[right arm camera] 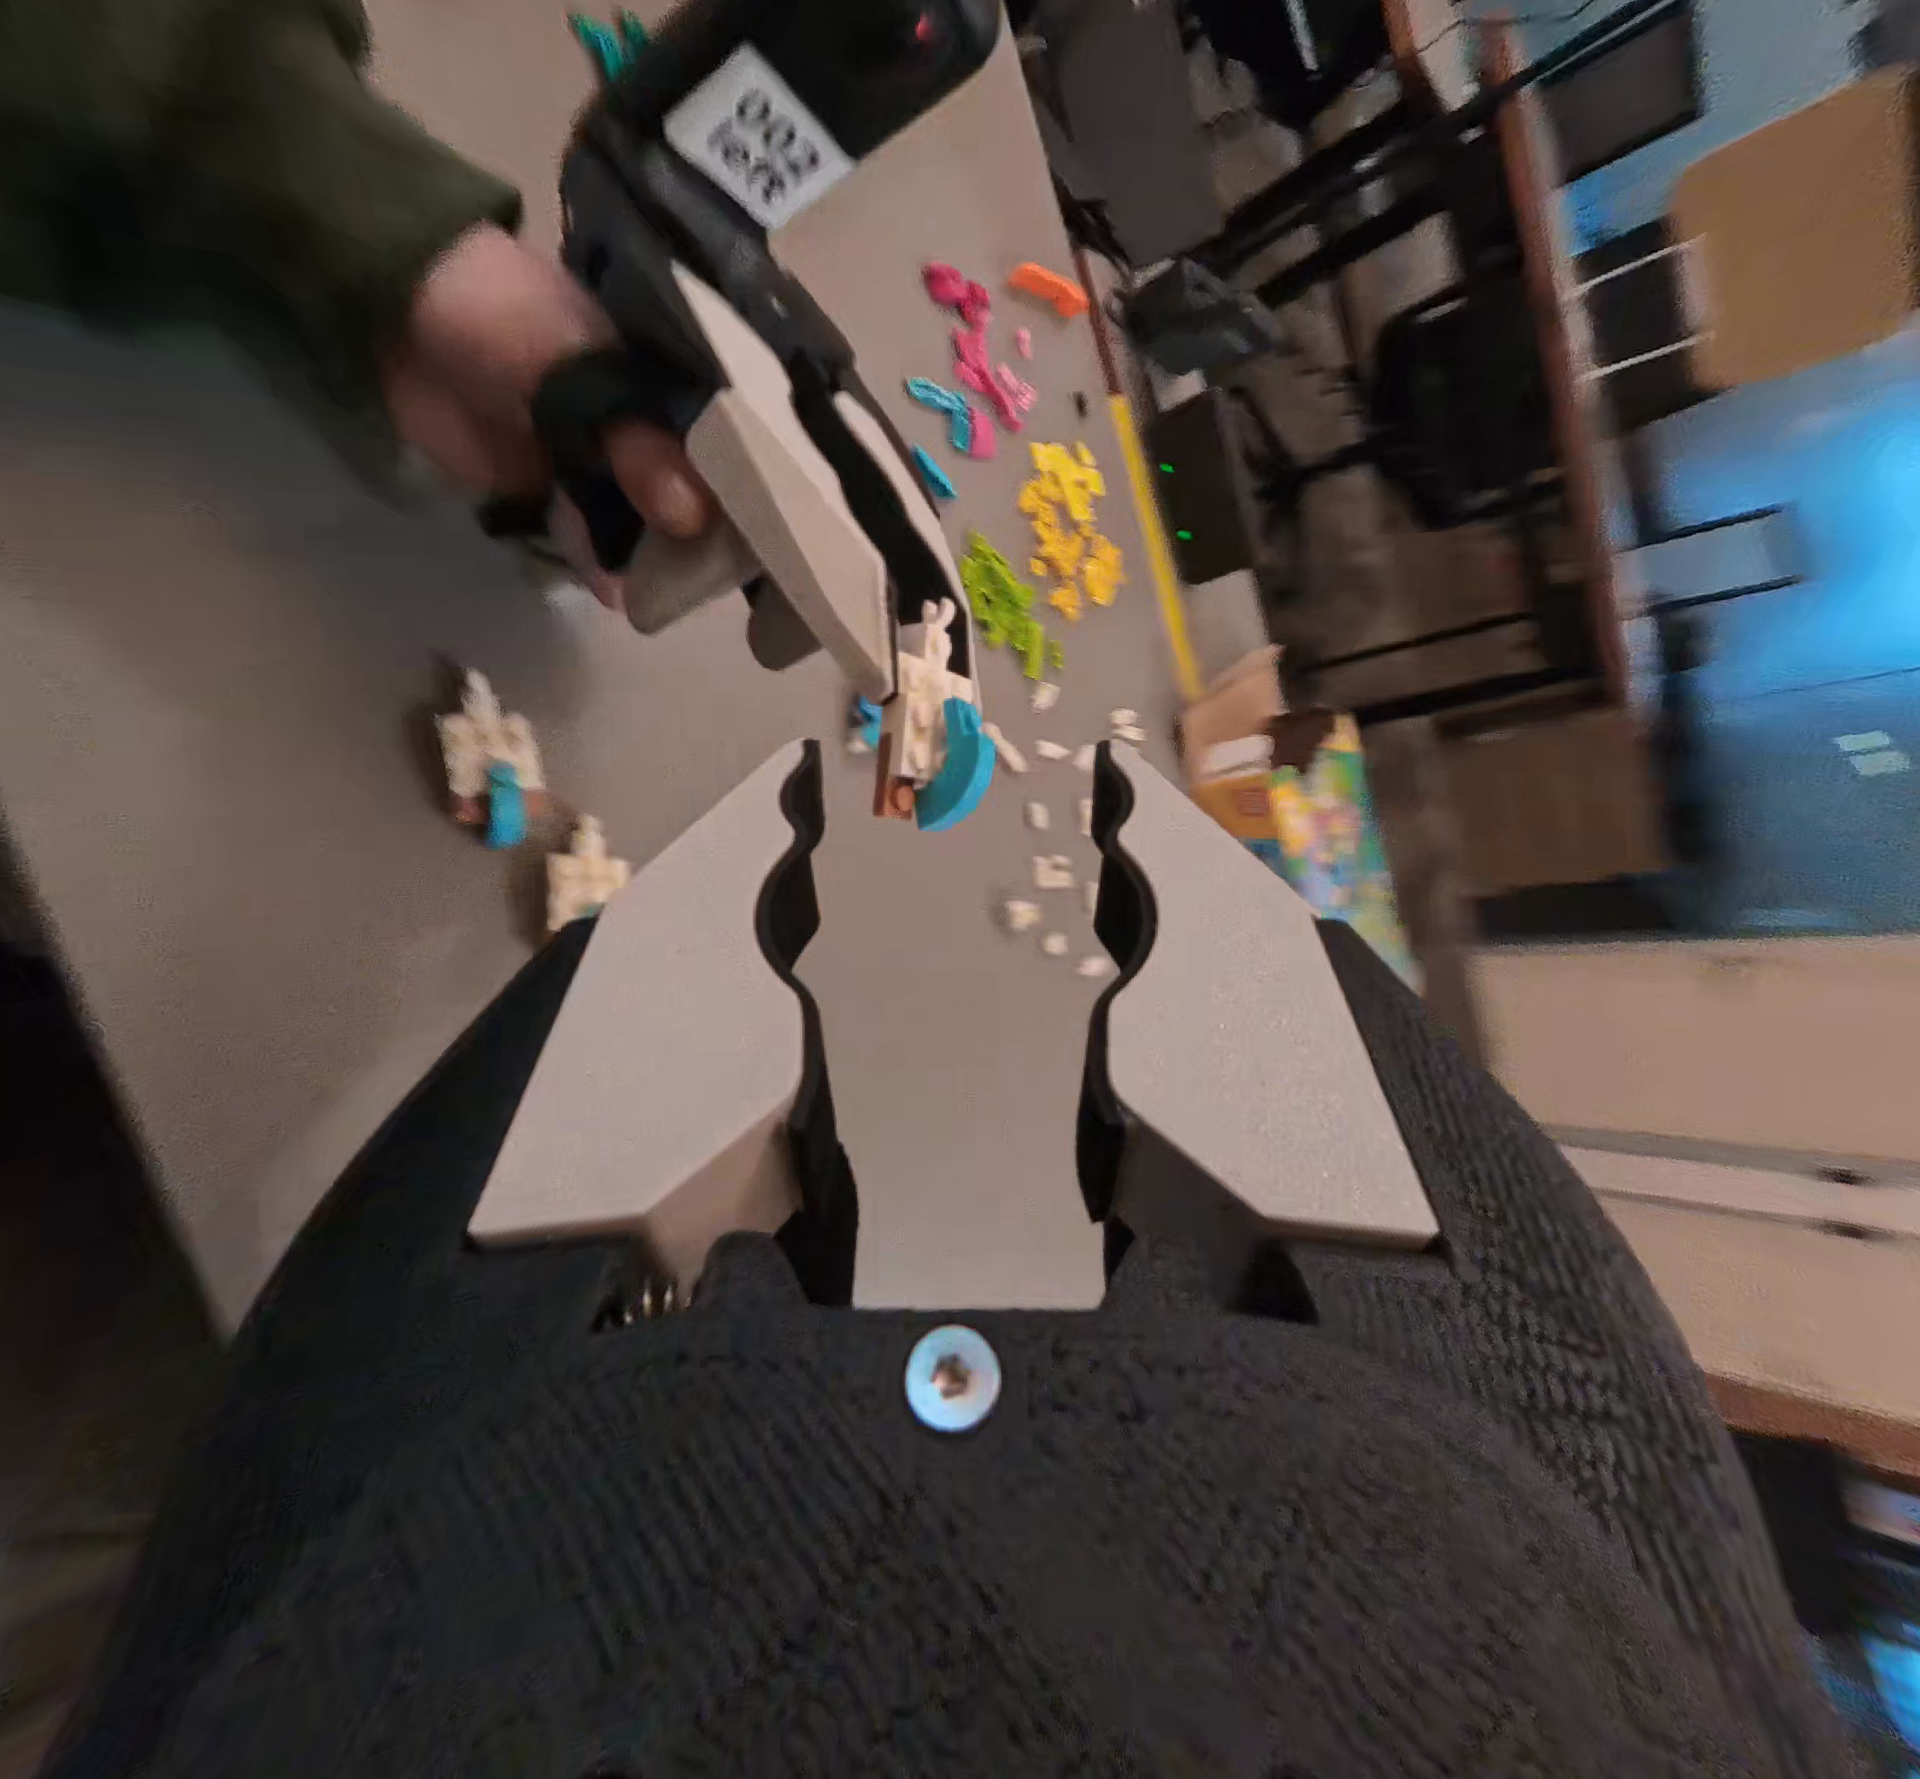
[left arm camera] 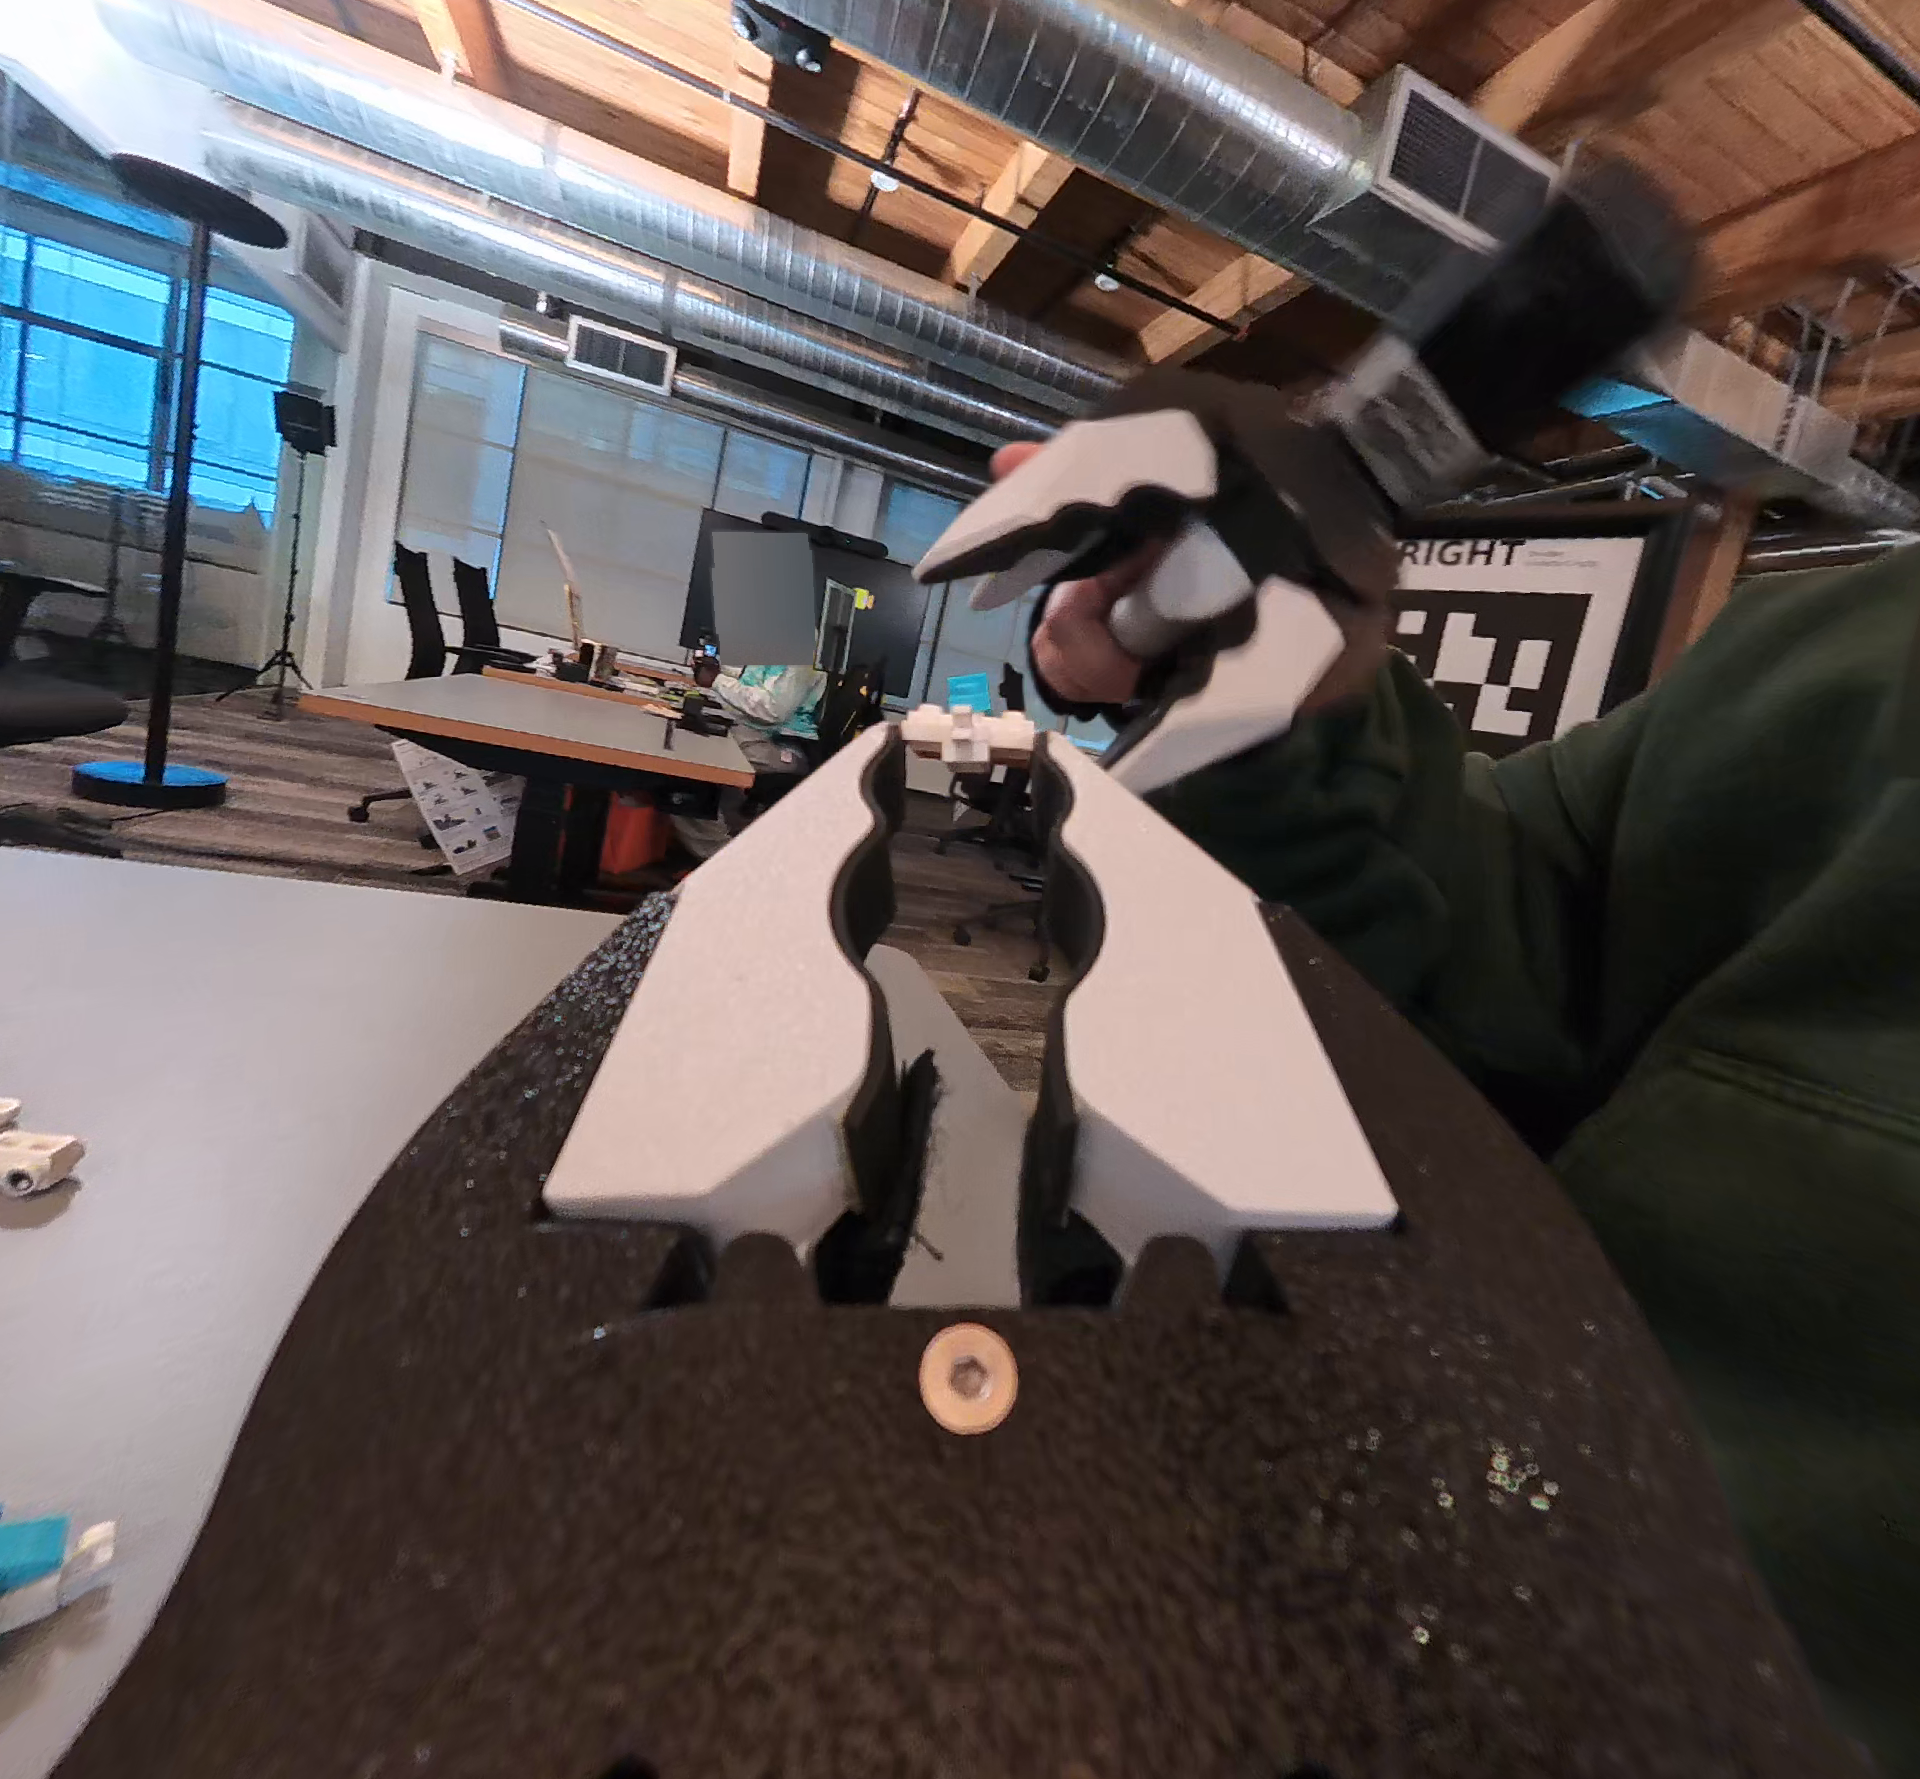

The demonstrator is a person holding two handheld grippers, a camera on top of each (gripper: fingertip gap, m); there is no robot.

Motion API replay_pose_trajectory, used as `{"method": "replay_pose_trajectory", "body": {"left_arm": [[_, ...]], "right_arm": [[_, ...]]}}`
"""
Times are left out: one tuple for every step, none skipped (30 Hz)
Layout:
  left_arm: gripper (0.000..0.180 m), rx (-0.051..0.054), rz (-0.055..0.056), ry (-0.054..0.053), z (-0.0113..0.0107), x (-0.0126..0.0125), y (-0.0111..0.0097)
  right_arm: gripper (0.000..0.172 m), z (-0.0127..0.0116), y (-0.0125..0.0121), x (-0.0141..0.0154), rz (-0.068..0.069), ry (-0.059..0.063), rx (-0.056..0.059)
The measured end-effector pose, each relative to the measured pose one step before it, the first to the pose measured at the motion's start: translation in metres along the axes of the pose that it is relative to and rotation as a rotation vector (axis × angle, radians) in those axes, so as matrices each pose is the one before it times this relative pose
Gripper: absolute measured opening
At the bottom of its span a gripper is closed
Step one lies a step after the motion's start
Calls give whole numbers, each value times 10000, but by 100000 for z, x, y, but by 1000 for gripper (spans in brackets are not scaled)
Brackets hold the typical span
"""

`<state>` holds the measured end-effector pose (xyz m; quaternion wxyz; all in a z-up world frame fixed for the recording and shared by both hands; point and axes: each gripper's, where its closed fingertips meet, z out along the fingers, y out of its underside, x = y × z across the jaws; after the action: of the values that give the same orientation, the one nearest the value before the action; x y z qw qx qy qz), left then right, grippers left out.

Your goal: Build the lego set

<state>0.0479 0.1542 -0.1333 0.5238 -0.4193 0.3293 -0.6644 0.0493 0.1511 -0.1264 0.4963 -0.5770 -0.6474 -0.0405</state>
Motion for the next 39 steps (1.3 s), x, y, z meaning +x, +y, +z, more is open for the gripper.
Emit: {"method": "replay_pose_trajectory", "body": {"left_arm": [[21, -42, -5, -51, -3, -86, 91], [22, -41, -20, -42, 26, -75, 100], [22, -24, -13, -40, 11, -65, 66], [21, -23, -16, -22, 2, -41, 36], [22, -8, -19, -17, -5, -39, 3], [22, 5, -6, -17, -20, -24, -30], [22, -6, -10, -8, -9, -20, -9], [21, 1, -4, -12, -8, -13, -5], [22, -1, -12, -2, 8, -5, 4], [22, -16, -18, -13, 11, -14, 19], [22, -44, 3, -51, 5, -77, 77], [21, -14, -2, -18, 4, -18, 39], [21, 19, -40, 13, 14, 31, -7], [21, 35, -54, 9, 26, 35, -30], [21, 21, -36, -2, 37, 27, -5], [22, 28, -26, 1, 43, 24, -16], [22, 53, -46, -2, 2, 20, -47], [22, 36, -56, 5, 9, 7, -23], [22, 17, -54, 13, 15, -4, 5], [21, 16, -48, 9, 5, -4, 5], [21, 11, -30, 10, -9, -7, -13], [22, 4, -52, 51, 14, 52, 5], [21, 23, -68, 54, 4, 58, -25], [22, 24, -60, 33, 10, 19, -13], [21, 21, -68, 33, -15, -5, -18], [21, 55, -86, 34, -23, 9, -71], [22, 12, -70, 35, -4, 7, 5], [21, -13, -37, 34, 27, 33, 47], [21, 14, -2, 7, 14, 16, -3], [21, -3, 0, -4, 11, -11, 21], [21, -9, -8, -2, 3, -7, 13], [21, 2, 6, -9, -7, -15, -7], [21, 3, 10, -14, 2, -16, -1], [21, 8, -12, 1, -8, -1, -10], [21, 16, -16, 7, 2, 4, -33], [21, 5, 1, 5, -6, 7, -11], [21, -5, -1, 6, 1, 2, -5], [21, 6, -13, 21, 13, 28, -7], [21, 4, -18, 25, -2, 26, -3]], "right_arm": [[53, 316, 142, -180, -871, 466, -308], [52, 317, 12, -272, -712, 319, -207], [51, 270, -38, -222, -586, 263, -148], [50, 237, -19, -176, -497, 206, -139], [48, 204, 12, -141, -430, 167, -126], [46, 173, 48, -100, -365, 131, -128], [44, 182, 135, -110, -288, 83, -160], [42, 176, 182, -110, -203, 37, -177], [40, 169, 195, -120, -135, 11, -149], [38, 123, 142, 0, -90, 64, -106], [34, 66, 114, 70, -71, 101, -73], [31, 11, 47, 108, -48, 105, -35], [28, -18, 2, 156, -1, 123, -7], [25, -17, -6, 173, 32, 128, -7], [22, -17, 12, 168, 22, 134, -12], [22, -13, -7, 141, -8, 131, -2], [21, -2, -13, 92, -15, 107, 10], [21, -15, -24, 44, 3, 70, 20], [21, -11, -7, 27, 38, 36, 27], [20, -23, 14, 26, 76, 9, 20], [20, -36, 9, 13, 82, -23, 33], [20, -60, -32, 7, 72, -45, 68], [19, -79, -34, 10, 75, -51, 70], [19, -61, 5, -25, 61, -78, 40], [18, -77, 49, -5, 35, -63, 16], [18, -53, 35, 18, 25, -26, 11], [18, -51, 14, -5, 6, -27, 16], [18, -36, 8, -19, -12, -10, 10], [18, -15, 13, 2, -16, 19, -6], [18, -2, 22, -7, -36, 29, -15], [18, -5, 6, 7, -42, 38, -13], [18, 7, 19, 16, -8, 34, -16], [18, 9, 11, 14, 14, 21, -16], [18, 2, 5, 24, 10, 29, -9], [17, -6, -8, 45, 4, 37, -4], [17, -12, -9, 27, -9, 26, -5], [17, -18, -10, 18, -23, 22, -7], [17, -27, -21, 23, -26, 20, 3], [17, -23, -17, 5, -24, -1, 9]]}}
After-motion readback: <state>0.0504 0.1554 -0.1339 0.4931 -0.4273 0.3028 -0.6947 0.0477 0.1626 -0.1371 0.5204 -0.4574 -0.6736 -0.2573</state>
